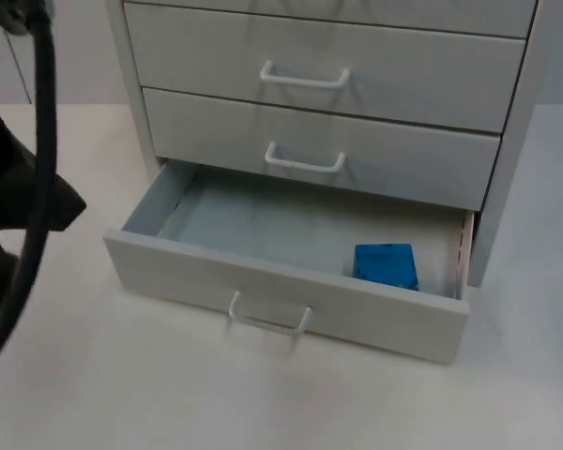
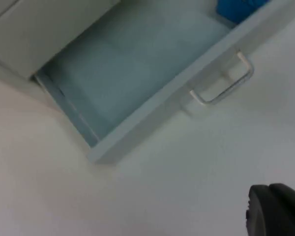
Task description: Open the drawer with the left hand, place the block into the drawer with the right hand, then close the drawer with the left hand.
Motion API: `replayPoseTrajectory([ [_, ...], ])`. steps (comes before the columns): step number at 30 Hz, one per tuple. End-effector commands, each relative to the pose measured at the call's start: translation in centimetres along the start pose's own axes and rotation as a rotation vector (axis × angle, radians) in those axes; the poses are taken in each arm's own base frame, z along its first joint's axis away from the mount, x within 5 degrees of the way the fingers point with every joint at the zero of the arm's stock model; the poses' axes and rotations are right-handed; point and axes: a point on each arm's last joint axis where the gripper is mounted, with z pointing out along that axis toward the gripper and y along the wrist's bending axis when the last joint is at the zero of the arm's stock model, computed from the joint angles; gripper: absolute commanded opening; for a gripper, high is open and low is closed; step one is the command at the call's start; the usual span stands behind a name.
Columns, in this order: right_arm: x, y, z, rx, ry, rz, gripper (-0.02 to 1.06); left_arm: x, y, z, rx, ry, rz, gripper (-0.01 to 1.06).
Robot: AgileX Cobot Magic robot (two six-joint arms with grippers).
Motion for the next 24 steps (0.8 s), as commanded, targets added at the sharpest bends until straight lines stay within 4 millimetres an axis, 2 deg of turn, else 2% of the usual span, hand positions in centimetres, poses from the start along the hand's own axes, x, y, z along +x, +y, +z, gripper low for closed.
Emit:
replayPoseTrajectory([
  [1, 0.0, 0.0, -0.1, -0.002, -0.009, -0.004, 0.8, -0.7, -0.5, 0.4, -0.042, 0.007, 0.134, 0.0],
  [3, 0.0, 0.0, -0.1, -0.002, -0.006, -0.004, 0.8, -1.0, -0.7, 1.0, -0.103, 0.041, 0.214, 0.0],
  [5, 0.0, 0.0, -0.1, -0.002, -0.006, -0.004, 0.8, -1.1, -0.7, 1.3, -0.12, 0.047, 0.22, 0.0],
  [8, 0.0, 0.0, -0.1, -0.002, -0.005, -0.004, 0.8, -1.5, -0.6, 2.7, -0.193, 0.084, 0.224, 0.0],
  [17, 0.0, 0.0, -0.1, 0.005, -0.002, -0.011, 0.8, -2.1, -1.6, 5.7, -0.149, 0.078, 0.302, 0.0],
  [22, 0.0, -0.1, -0.1, 0.009, -0.004, -0.016, 0.8, -0.5, -2.5, 8.6, -0.115, 0.093, 0.368, 0.0],
  [24, 0.0, -0.1, -0.1, 0.009, -0.006, -0.015, 0.8, -0.4, -2.6, 9.0, -0.117, 0.086, 0.371, 0.0],
])
